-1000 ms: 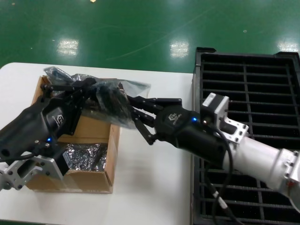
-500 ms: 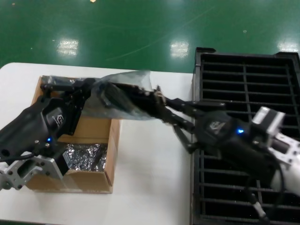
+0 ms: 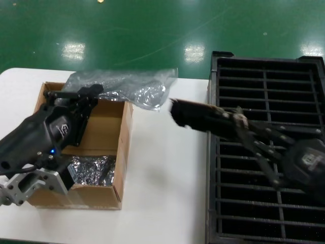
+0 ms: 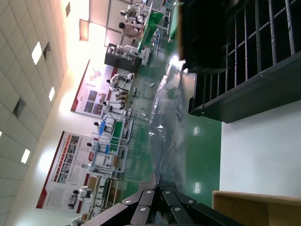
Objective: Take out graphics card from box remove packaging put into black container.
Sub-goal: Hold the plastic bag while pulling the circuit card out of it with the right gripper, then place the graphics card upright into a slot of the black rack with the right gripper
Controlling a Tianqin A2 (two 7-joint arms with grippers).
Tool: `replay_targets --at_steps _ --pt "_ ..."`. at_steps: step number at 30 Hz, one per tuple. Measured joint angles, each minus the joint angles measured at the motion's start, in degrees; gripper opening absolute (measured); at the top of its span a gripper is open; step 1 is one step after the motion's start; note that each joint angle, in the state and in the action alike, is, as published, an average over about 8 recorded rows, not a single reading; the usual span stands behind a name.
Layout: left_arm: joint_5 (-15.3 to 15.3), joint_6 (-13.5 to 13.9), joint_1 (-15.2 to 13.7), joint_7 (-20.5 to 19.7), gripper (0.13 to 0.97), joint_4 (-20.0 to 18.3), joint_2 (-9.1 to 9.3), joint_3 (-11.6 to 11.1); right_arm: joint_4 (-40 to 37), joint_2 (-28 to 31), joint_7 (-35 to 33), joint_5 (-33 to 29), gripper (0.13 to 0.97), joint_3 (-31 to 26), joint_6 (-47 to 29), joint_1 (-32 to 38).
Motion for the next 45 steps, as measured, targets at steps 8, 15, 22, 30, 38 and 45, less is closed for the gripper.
replay_targets --at_steps 8,15,22,30,38,45 --pt "0.0 0.0 0.0 0.0 0.139 0.0 0.0 0.0 1.5 6.2 1.2 -2.7 0.185 4.7 1.8 -5.4" --pt "0.0 0.0 0.0 0.0 0.139 0.0 0.0 0.0 1.6 6.7 1.6 -3.1 0.185 5.0 2.0 -5.8" --pt "0.0 0.0 0.0 0.0 0.139 0.0 0.0 0.0 1.5 7.2 2.0 -3.7 0.185 4.6 1.9 -5.5" --pt "0.0 0.0 0.0 0.0 0.139 0.0 0.0 0.0 1.4 12.3 7.2 -8.3 0.185 1.9 -1.1 -2.5" --pt "0.0 0.0 0.0 0.0 0.139 0.0 0.0 0.0 3.3 19.9 11.9 -11.7 0.185 0.9 -7.1 1.9" --pt "0.0 0.0 0.0 0.0 0.139 0.0 0.0 0.0 4.1 23.6 14.8 -12.9 0.185 -3.0 -16.0 10.5"
